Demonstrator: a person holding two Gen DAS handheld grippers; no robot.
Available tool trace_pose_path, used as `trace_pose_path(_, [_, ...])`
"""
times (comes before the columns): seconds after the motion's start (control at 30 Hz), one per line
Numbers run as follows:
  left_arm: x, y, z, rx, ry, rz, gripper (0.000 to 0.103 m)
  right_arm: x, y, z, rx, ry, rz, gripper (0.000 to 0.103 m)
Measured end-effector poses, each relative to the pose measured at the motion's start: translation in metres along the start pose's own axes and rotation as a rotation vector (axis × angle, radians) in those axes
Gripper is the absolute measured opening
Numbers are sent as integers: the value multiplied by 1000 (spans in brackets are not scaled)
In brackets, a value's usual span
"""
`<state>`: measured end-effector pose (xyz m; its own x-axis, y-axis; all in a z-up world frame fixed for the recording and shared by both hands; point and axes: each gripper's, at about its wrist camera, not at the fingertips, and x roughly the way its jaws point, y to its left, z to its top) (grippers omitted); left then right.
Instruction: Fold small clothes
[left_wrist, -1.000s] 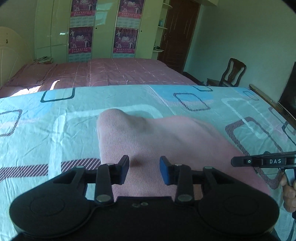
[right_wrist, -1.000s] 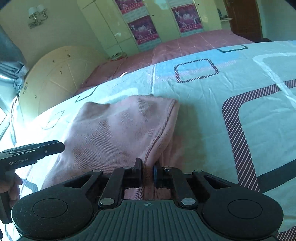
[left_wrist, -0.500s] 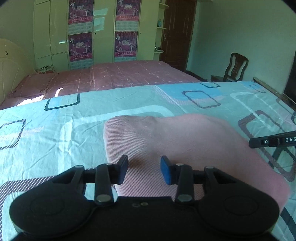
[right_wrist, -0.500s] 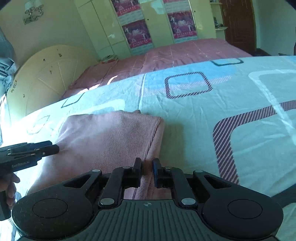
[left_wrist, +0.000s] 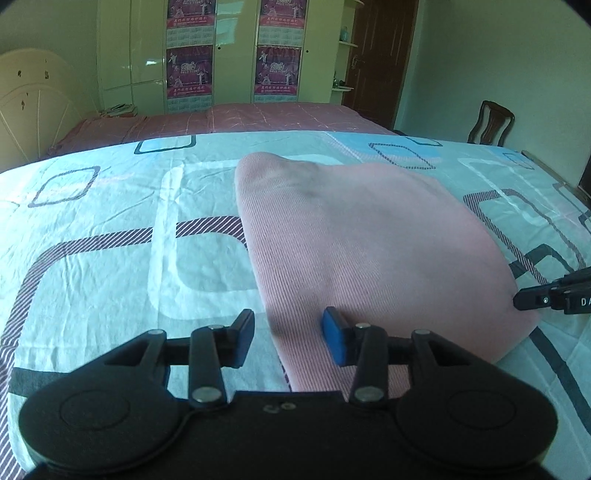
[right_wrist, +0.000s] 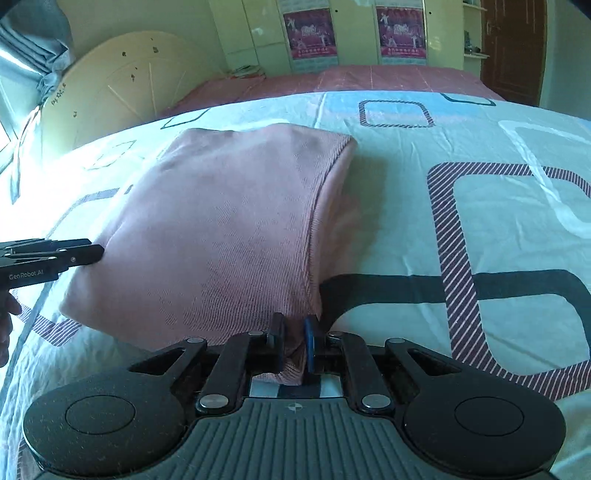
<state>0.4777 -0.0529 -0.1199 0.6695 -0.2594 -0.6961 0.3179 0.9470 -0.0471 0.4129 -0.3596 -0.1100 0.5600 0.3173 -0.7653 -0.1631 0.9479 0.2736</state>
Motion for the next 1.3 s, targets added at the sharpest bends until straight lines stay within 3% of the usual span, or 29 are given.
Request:
trace_pose_path(0.13, [-12, -9, -4, 3, -2, 28, 38, -14, 6, 5, -21, -49, -6, 10])
trace_pose_path(0.3, [-30, -14, -12, -46, -14, 12, 40, -31, 22, 7, -81, -144, 44, 10])
trace_pose_path(0.57, [-30, -24, -25, -47, 26, 45, 40, -1, 26, -9, -119, -24, 17, 10])
trace_pose_path(0.67, [-30, -22, -29, -65, 31, 47, 41, 2, 21, -17, -98, -38, 29, 10])
trace_pose_path(0.9, [-29, -22, -36, -62, 51, 91, 71, 3, 13, -15, -83, -35, 70, 10])
trace_pose_path(0.93, [-32, -22, -35, -71, 40, 99, 84, 2, 8, -14, -48, -34, 93, 10])
trace_pose_path(1.0, [-43, -23, -32, -74, -22, 118, 94, -5, -5, -10, 47, -56, 139, 10])
trace_pose_path(1.1, [-50, -20, -22, -87, -70, 88, 97, -15, -27, -7, 172, -116, 183, 11])
trace_pose_path(1.13, [-49, -19, -18, -94, -70, 71, 97, -13, -34, -6, 206, -125, 171, 15])
trace_pose_path(1.17, [-46, -17, -13, -103, -65, 57, 97, -11, -41, -5, 236, -128, 149, 45])
trace_pose_path(1.2, [-42, -15, -7, -114, -59, 42, 97, -10, -49, -4, 271, -144, 135, 68])
trace_pose_path(1.3, [-28, -11, 8, -144, -51, -6, 96, -4, -65, 6, 322, -142, 208, 68])
